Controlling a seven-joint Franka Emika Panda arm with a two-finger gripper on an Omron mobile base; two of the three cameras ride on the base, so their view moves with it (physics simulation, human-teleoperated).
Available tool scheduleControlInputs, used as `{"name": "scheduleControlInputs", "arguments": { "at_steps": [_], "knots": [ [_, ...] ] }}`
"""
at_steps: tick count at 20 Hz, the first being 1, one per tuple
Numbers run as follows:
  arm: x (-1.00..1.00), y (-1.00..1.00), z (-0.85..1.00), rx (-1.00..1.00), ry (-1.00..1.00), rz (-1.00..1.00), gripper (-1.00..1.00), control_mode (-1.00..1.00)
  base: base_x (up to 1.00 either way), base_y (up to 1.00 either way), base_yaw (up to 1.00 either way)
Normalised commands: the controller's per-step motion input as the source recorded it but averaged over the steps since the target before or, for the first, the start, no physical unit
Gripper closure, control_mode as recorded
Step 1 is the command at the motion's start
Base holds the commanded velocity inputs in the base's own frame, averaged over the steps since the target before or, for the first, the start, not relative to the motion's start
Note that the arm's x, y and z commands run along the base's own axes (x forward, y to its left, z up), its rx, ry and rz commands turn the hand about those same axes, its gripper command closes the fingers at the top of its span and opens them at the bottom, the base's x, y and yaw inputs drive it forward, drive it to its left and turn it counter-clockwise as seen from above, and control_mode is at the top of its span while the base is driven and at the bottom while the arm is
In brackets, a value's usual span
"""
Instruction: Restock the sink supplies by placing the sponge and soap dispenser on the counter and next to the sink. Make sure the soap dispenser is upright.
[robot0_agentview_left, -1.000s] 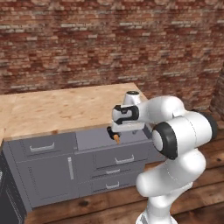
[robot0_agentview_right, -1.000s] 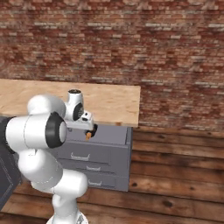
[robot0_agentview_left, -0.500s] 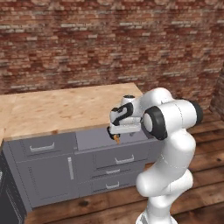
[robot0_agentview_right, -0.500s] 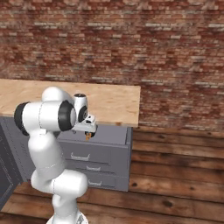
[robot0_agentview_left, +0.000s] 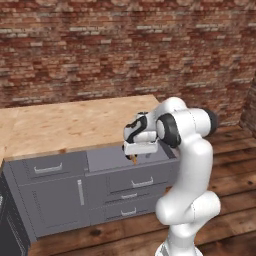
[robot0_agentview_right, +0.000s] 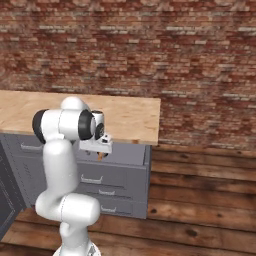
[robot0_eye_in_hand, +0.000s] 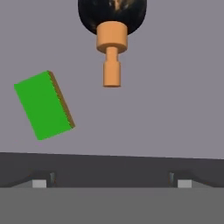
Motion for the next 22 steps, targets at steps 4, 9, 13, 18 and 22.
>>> {"name": "scheduleControlInputs", "arguments": {
  "at_steps": [4, 9, 13, 18, 22],
  "knots": [
    [0.31, 0.00, -0.46, 0.00, 0.14, 0.00, -1.00, -1.00, 0.00, 0.00, 0.00],
    [0.08, 0.00, -0.48, 0.00, 0.09, 0.00, -1.00, -1.00, 0.00, 0.00, 0.00],
    [0.00, 0.00, -0.35, 0.00, 0.13, 0.00, -1.00, -1.00, 0.00, 0.00, 0.00],
    [-0.03, 0.00, -0.28, 0.00, 0.11, 0.00, -1.00, -1.00, 0.00, 0.00, 0.00],
    [-0.38, 0.00, -0.19, 0.00, 0.03, 0.00, -1.00, -1.00, 0.00, 0.00, 0.00]
  ]
}}
